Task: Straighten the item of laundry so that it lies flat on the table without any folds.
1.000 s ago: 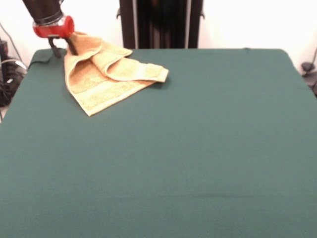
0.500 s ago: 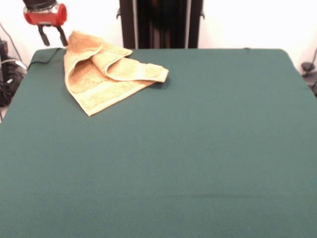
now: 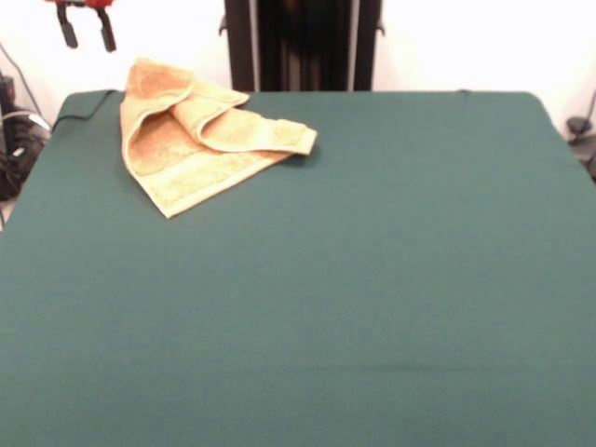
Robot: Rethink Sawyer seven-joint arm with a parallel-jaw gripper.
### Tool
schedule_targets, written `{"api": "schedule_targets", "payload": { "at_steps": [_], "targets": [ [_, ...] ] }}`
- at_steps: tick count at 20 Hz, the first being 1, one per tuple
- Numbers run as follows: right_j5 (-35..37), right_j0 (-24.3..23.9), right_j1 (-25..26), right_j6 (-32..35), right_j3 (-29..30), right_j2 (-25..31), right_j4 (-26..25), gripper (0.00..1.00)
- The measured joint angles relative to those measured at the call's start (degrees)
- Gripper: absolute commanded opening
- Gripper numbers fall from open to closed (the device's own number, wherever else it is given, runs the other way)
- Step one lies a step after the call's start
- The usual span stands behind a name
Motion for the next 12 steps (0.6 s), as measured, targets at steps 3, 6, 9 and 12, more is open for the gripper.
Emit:
{"api": "schedule_targets", "payload": {
  "at_steps": [3, 6, 9, 12],
  "targets": [
    [-0.2, 4.8, -3.0, 0.0, 0.7, -1.4, 2.9, 1.00],
    [-1.1, 9.4, -4.5, 0.2, 1.3, -3.4, 5.1, 1.00],
    [-2.7, 13.4, -5.3, 1.0, 2.0, -5.5, 7.2, 1.00],
    [-5.4, 17.8, -5.8, 2.9, 2.9, -8.3, 9.8, 1.00]
  ]
}}
